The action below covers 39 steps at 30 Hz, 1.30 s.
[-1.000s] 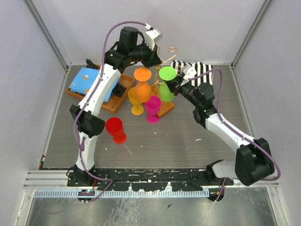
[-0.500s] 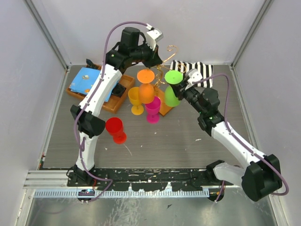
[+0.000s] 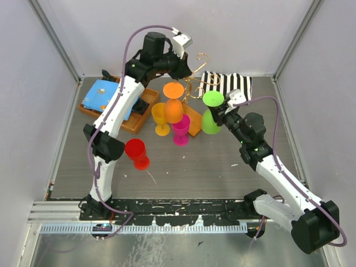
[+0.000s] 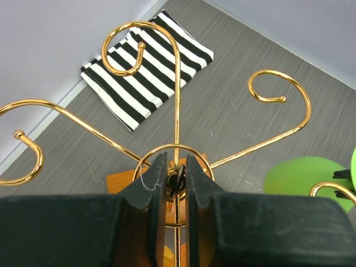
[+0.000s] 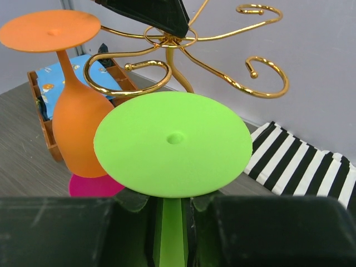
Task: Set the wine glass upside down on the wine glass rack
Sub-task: Turn the wine glass upside down at the wine rack.
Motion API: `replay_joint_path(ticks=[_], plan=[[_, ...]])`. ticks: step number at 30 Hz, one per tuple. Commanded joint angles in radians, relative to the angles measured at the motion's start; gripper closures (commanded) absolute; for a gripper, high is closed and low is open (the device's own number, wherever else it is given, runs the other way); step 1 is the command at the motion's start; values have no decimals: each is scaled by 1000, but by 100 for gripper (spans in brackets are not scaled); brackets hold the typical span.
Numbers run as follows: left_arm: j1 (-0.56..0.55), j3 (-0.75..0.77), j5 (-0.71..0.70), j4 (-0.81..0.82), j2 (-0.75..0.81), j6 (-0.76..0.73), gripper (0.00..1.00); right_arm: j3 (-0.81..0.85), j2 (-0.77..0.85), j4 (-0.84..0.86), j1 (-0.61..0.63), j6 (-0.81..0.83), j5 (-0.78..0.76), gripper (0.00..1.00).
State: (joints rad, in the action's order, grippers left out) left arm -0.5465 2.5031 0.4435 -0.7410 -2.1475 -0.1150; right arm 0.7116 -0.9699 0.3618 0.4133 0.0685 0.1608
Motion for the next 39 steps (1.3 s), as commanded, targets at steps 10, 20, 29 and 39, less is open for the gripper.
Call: replay_joint_path(ticks=[10, 20, 29, 39], plan=[[-3, 45, -15, 156, 112, 81, 51, -17, 52, -23, 7, -7, -37, 99], [-5, 27, -18, 164, 182, 119, 45, -14, 123, -100, 6, -9, -57, 99], [-76, -177, -93, 190, 388, 281, 29, 4, 258, -189, 6, 0, 25, 99], [-210, -547, -195, 313, 647, 535, 28, -4, 365, -119, 7, 115, 240, 98]])
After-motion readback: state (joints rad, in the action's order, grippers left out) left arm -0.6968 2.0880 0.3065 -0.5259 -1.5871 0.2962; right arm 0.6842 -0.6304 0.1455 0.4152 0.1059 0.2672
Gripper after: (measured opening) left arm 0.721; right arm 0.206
